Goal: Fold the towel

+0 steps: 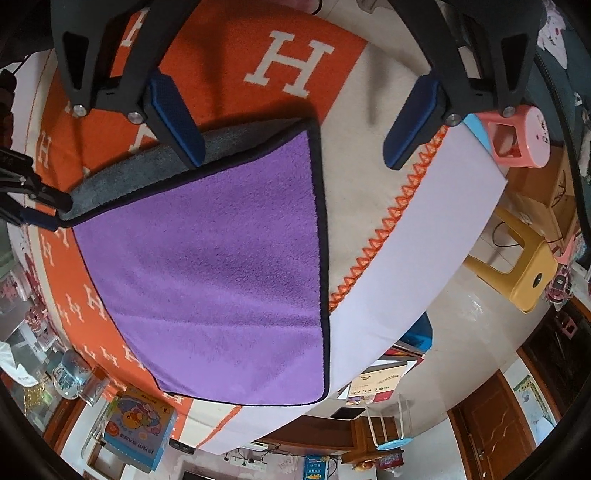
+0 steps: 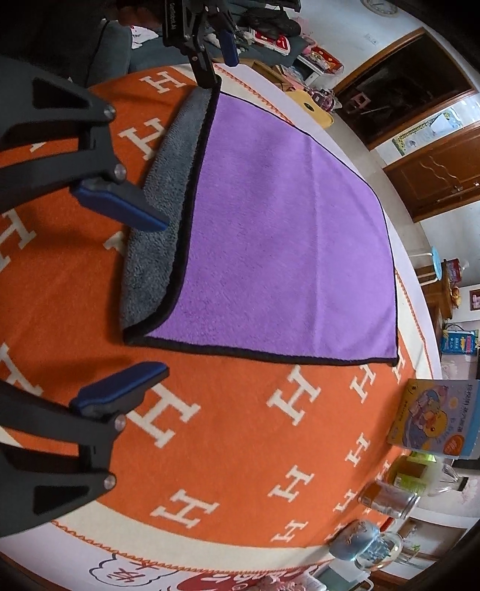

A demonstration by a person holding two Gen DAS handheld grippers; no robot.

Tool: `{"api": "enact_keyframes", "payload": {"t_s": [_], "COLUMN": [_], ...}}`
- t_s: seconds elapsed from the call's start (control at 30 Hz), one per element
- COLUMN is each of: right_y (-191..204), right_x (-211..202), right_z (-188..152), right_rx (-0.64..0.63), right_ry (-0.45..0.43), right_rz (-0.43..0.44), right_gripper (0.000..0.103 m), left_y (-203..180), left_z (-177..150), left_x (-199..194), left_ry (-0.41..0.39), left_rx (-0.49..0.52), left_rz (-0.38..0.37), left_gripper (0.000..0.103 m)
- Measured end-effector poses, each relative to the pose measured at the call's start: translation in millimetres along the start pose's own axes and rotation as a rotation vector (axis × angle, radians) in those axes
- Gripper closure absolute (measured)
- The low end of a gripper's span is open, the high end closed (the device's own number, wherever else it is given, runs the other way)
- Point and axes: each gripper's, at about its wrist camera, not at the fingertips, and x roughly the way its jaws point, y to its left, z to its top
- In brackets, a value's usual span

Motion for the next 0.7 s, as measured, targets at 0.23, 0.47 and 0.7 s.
{"api": "enact_keyframes", "payload": {"t_s": [0.23, 0.47, 0.7], "right_y": [2.0, -2.8, -4.2], "right_x": [1.8, -0.1, 0.5], "right_z": [-0.3, -1.5, -2.0], "right_rx": [-0.01, 0.005, 0.001], "right_ry": [0.021, 0.024, 0.028], "right_rz": [0.01, -0.01, -0.03], "right_gripper": [0.054, 0.071, 0.083], "left_y": [-4.2, -5.9, -4.7], "left_z": [2.0, 0.4, -0.9], "left_x": [3.6, 4.4, 6.7], "left_ry": [0.016, 0.039, 0.053], "left_rx": [0.014, 0.006, -0.003], "left_rz": [-0.036, -0.072, -0.075], "left_gripper": [0.037, 0.06, 0.082]}}
